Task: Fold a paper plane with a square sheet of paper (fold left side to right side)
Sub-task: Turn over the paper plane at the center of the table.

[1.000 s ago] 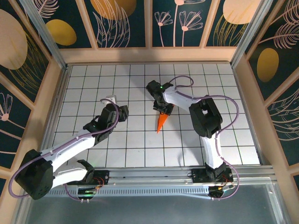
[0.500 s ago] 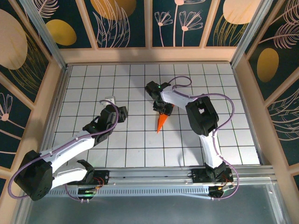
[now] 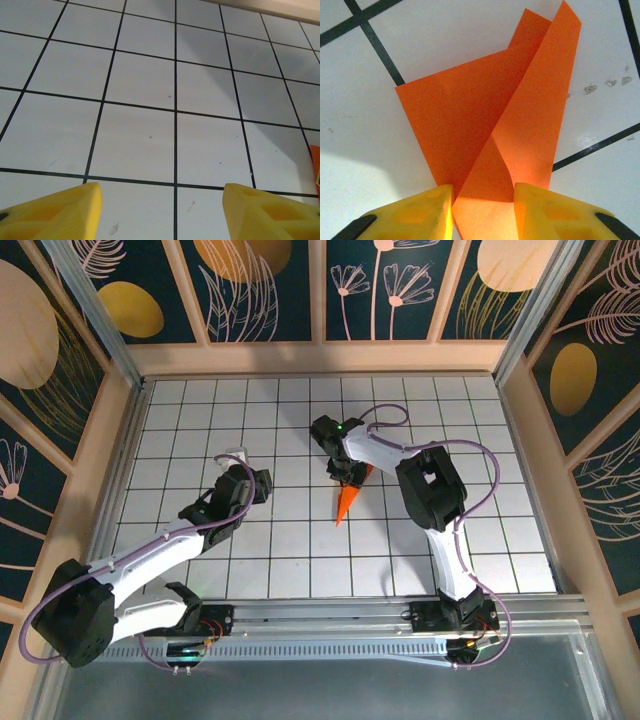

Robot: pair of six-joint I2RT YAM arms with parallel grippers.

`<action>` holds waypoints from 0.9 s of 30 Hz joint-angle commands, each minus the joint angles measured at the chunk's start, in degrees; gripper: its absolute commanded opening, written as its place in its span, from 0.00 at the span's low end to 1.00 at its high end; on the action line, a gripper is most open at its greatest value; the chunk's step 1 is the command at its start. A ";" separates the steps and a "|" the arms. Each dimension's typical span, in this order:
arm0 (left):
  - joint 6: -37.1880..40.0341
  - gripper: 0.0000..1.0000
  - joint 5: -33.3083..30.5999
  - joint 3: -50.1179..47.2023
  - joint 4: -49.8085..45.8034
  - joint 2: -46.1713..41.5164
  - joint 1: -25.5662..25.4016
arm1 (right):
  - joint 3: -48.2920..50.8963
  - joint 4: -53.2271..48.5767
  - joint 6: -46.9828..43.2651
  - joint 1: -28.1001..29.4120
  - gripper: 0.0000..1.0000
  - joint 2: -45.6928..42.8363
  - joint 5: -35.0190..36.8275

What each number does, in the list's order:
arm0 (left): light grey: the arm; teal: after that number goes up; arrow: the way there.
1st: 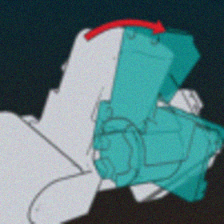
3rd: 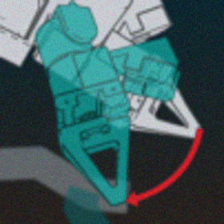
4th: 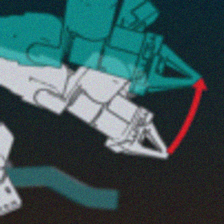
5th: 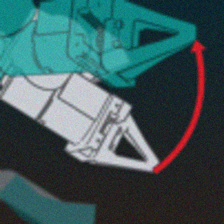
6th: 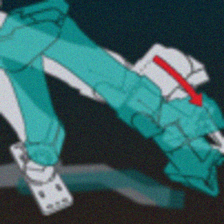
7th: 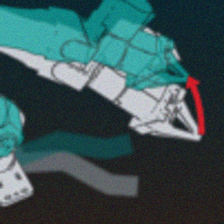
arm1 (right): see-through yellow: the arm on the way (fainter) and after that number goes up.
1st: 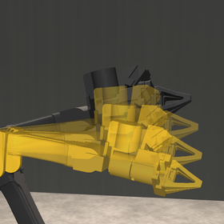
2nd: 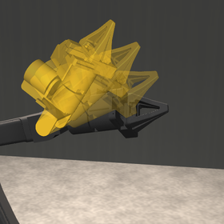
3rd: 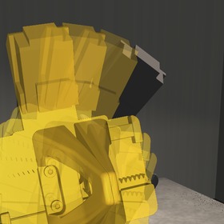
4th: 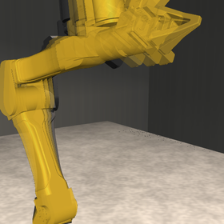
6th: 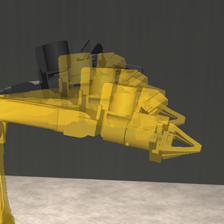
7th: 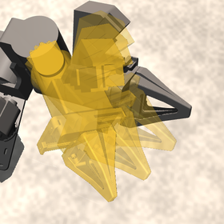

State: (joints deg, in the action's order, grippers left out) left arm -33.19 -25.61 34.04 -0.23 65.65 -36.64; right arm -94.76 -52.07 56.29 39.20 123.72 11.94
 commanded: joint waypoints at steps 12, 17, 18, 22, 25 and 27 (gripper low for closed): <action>-0.69 0.66 1.13 2.93 -1.88 2.01 0.53 | 2.78 -2.30 2.42 1.62 0.10 -5.87 2.73; -2.06 0.68 3.83 4.47 -1.44 2.88 1.17 | 5.56 -1.38 2.81 2.00 0.00 -9.46 2.66; -2.48 0.69 4.84 4.84 -1.44 2.99 1.38 | 6.10 -1.13 2.86 2.06 0.00 -10.53 2.73; -4.33 0.72 11.41 5.60 -0.55 3.26 3.48 | 8.71 1.49 1.58 2.26 0.00 -15.28 2.91; -7.04 0.73 19.10 5.38 1.07 3.43 6.56 | 11.85 5.78 -0.92 2.31 0.00 -20.45 4.08; -8.83 0.74 23.95 5.05 2.43 3.50 8.55 | 15.67 11.46 -5.19 2.27 0.00 -24.85 4.14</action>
State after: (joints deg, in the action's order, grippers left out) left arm -38.13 -10.76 38.24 -0.10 68.60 -30.22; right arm -82.70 -47.18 55.81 40.99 105.14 13.30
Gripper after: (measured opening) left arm 0.738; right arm 0.051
